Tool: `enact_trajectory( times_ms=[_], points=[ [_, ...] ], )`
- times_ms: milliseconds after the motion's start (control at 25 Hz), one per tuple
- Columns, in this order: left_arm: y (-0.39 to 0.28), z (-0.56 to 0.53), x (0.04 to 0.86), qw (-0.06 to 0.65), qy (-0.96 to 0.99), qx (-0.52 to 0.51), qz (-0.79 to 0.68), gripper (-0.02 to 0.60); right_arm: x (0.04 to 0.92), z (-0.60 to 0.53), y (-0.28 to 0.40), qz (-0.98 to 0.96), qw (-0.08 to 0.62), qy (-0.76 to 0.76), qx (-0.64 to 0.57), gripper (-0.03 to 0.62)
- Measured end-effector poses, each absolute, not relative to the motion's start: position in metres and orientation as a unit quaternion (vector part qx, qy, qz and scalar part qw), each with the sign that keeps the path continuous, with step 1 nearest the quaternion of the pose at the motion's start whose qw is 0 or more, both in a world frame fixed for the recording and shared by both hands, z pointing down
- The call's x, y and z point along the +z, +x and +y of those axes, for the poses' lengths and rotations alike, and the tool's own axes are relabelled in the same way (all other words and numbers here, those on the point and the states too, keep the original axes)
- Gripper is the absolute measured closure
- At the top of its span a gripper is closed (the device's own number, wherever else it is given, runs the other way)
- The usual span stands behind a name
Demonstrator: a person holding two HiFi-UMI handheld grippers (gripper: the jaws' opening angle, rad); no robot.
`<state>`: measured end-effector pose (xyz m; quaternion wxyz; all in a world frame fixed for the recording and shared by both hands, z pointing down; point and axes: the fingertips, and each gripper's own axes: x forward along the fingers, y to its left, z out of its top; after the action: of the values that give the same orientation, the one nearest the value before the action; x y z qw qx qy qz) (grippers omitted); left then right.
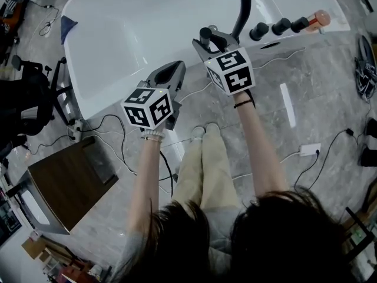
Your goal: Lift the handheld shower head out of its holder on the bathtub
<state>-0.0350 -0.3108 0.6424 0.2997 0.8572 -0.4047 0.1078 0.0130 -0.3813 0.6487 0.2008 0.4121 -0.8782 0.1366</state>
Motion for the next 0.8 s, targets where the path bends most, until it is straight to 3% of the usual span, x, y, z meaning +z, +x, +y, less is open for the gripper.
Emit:
enact_trajectory(
  times_ms=[800],
  points=[
    [-0.039,-0.31,0.559,0.269,0.87,0.084,-0.403,0.577,0.561,-0.363,0.01,-0.882,0.188,0.416,0.115,0.461]
  ],
)
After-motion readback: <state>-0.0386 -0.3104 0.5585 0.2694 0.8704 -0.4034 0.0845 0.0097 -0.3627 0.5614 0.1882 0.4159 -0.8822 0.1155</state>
